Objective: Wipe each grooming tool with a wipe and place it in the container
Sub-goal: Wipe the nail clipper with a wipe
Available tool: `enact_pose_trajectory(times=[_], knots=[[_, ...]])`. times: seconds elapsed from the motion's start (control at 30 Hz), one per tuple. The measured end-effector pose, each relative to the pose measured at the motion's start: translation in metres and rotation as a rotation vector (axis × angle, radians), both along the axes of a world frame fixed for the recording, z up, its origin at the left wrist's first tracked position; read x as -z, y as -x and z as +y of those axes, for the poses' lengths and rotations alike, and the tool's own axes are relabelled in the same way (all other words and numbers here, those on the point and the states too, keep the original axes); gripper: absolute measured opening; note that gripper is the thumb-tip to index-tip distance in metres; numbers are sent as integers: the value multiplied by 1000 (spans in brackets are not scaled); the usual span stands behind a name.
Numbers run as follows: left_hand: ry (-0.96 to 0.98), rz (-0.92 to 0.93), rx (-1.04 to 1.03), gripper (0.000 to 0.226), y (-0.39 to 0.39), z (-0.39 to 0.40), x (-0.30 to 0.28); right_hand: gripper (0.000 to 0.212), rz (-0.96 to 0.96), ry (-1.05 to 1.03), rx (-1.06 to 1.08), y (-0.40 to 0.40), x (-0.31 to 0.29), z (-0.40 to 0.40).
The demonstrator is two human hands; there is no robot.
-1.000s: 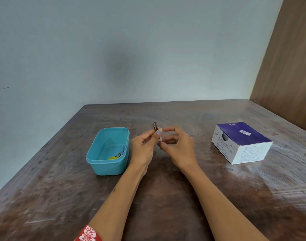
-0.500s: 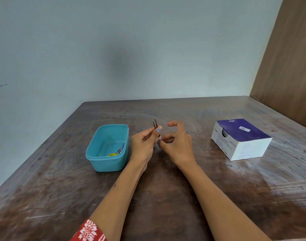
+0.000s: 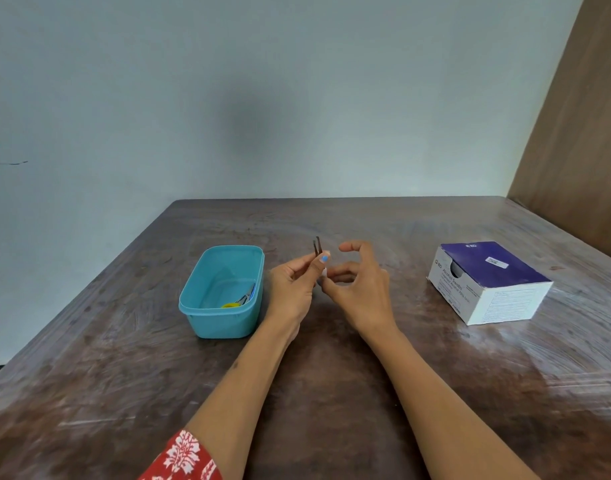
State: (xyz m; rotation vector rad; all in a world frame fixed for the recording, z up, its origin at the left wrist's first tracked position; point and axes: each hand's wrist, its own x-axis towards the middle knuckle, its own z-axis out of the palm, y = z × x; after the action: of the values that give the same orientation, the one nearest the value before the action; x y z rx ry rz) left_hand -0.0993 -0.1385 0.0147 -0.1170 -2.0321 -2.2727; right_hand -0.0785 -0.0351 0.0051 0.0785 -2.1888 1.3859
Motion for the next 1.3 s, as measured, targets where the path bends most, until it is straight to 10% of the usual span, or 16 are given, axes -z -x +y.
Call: enact_pose_trajectory(times=[0.57, 0.8, 1.3], knots=[[37, 62, -52, 25, 3, -3, 1, 41, -120, 6, 40, 2, 3, 6], [123, 120, 0, 17, -1, -3, 5, 36, -132, 753, -49, 9, -4, 16], [267, 138, 40, 13, -3, -6, 4, 29, -169, 744, -244, 6, -10, 16]])
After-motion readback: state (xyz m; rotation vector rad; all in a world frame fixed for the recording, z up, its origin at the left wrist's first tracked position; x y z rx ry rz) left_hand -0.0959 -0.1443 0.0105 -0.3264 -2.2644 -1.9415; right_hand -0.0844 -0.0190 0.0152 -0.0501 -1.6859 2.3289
